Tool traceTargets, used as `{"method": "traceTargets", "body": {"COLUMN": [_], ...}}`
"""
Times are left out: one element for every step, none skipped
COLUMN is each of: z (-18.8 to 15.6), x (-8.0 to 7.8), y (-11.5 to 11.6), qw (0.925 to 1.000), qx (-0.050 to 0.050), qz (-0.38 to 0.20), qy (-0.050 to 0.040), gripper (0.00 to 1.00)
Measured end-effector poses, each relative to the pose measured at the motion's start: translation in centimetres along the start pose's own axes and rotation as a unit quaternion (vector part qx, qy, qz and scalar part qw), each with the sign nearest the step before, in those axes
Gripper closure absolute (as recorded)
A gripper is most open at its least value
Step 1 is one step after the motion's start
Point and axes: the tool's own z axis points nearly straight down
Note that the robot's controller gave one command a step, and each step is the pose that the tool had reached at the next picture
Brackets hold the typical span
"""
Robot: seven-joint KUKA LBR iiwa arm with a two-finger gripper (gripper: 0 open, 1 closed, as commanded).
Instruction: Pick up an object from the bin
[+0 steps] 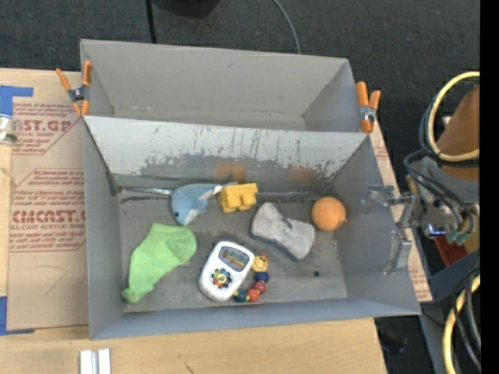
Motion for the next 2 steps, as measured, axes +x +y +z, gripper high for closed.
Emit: {"method": "traceTargets", "body": {"z": [-0.4,1.8], "x": [-0.2,-4.0], "y": [0.1,5.2], "qw": [1.0000,0.9999], "qx": [0.001,0.001], "qz": [-0.001,0.012], "qy": [-0.0041,-0.0036], "gripper": [0.00,0.00]}}
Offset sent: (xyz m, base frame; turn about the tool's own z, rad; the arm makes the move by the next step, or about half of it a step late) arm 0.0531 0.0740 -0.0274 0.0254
